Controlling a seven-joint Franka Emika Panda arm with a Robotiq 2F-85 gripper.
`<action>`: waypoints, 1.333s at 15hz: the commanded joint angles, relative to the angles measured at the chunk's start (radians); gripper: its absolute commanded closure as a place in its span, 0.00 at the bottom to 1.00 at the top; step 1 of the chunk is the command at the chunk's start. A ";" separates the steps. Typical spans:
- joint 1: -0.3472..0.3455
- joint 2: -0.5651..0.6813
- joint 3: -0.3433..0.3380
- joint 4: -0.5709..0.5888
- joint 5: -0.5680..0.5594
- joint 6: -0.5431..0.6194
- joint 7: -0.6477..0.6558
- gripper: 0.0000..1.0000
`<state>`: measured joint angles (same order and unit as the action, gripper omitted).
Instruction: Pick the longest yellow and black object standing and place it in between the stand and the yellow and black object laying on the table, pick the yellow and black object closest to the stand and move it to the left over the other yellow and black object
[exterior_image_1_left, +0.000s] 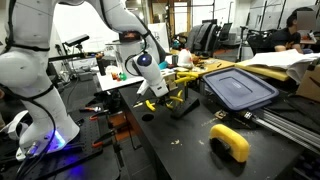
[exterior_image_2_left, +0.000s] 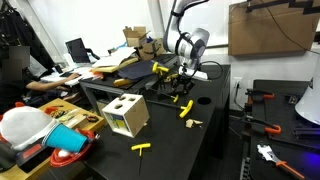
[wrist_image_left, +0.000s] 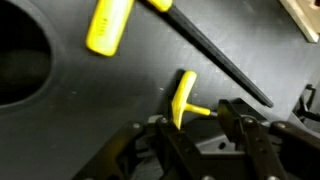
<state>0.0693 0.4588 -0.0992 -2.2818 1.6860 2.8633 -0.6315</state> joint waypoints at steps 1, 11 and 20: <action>0.003 -0.041 -0.010 -0.099 -0.183 -0.025 0.076 0.16; 0.062 -0.053 -0.067 -0.140 -0.582 0.024 0.236 0.00; 0.314 -0.055 -0.295 -0.159 -1.162 -0.017 0.348 0.00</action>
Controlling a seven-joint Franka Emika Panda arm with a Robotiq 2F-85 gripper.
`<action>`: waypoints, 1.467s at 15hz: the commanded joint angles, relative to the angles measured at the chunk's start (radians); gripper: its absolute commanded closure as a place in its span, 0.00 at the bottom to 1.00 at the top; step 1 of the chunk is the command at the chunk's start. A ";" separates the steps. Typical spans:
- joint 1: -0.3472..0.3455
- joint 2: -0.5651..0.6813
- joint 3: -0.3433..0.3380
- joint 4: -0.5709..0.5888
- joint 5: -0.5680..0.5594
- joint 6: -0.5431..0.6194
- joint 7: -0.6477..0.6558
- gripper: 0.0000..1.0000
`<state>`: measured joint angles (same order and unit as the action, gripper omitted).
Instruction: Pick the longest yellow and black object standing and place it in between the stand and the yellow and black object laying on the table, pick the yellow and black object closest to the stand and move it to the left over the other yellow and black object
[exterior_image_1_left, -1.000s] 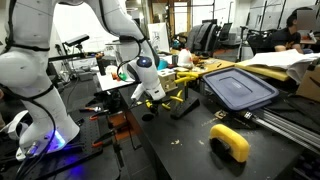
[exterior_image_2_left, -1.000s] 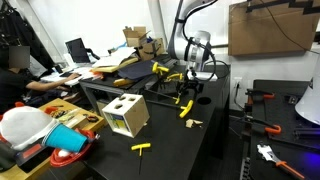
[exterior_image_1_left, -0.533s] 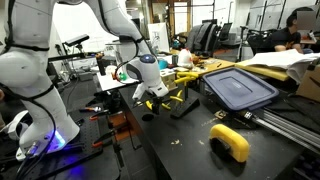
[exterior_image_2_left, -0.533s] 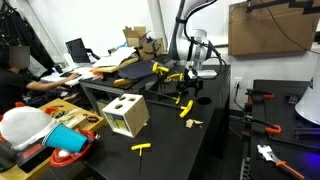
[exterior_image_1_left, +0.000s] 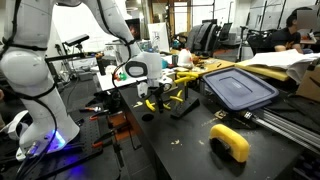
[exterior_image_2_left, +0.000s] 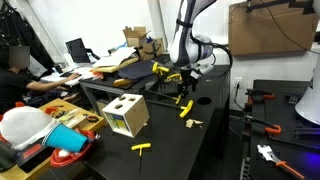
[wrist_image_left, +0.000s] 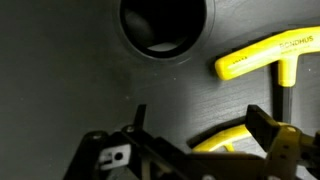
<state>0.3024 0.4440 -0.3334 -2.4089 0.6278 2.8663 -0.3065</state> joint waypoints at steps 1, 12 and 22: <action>0.008 -0.066 0.009 -0.047 -0.242 0.005 0.092 0.00; -0.177 -0.063 0.232 0.106 -0.631 -0.118 0.300 0.00; -0.232 0.115 0.252 0.335 -0.649 -0.245 0.313 0.00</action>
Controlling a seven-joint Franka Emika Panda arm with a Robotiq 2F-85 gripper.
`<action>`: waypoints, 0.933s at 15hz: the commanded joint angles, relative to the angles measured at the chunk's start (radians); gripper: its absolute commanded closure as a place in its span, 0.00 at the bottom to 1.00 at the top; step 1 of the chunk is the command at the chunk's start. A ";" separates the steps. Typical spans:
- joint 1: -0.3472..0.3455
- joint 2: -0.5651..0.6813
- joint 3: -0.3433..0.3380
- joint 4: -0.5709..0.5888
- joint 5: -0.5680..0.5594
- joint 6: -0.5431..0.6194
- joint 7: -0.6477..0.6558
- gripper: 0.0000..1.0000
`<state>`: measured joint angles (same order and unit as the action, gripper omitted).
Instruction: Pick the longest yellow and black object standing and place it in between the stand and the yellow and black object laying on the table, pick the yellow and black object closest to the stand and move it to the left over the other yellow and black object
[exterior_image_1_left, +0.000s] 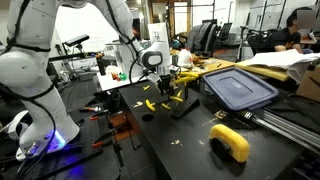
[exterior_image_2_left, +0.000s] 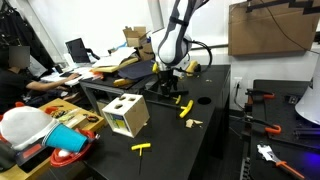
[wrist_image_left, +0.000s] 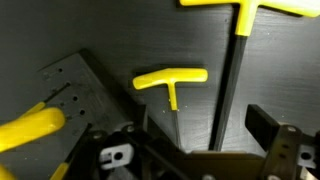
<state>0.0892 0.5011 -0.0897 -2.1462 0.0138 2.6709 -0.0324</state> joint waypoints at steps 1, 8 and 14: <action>-0.023 0.075 0.008 0.090 -0.037 -0.056 0.037 0.00; -0.058 0.132 0.024 0.164 -0.021 -0.132 0.017 0.58; -0.061 0.101 0.017 0.140 -0.020 -0.155 0.035 0.99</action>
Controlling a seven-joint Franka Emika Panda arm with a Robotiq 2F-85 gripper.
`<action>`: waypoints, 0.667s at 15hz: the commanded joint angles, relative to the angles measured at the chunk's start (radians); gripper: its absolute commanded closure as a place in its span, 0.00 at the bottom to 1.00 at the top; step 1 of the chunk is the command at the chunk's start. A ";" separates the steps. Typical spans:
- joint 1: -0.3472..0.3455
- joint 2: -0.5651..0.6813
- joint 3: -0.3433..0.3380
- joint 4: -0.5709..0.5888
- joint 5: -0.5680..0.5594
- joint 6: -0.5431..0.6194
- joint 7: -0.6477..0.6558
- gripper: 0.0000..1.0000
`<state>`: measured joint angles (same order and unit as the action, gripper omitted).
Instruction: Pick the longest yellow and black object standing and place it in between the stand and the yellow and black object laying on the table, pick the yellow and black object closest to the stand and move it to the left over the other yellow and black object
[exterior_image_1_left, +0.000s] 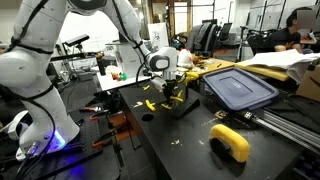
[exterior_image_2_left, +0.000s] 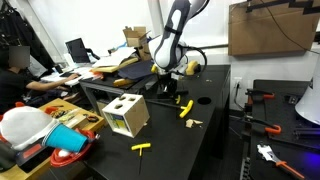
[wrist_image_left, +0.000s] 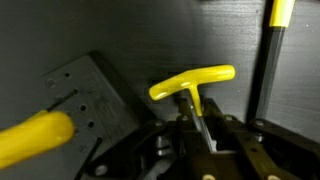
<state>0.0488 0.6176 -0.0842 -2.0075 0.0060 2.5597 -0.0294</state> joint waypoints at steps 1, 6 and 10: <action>-0.020 -0.024 0.011 -0.008 -0.013 -0.045 0.033 1.00; -0.017 -0.081 -0.002 -0.055 -0.014 -0.085 0.075 1.00; -0.019 -0.118 -0.006 -0.097 -0.046 -0.073 0.059 0.74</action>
<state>0.0328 0.5669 -0.0888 -2.0418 0.0060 2.4945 0.0237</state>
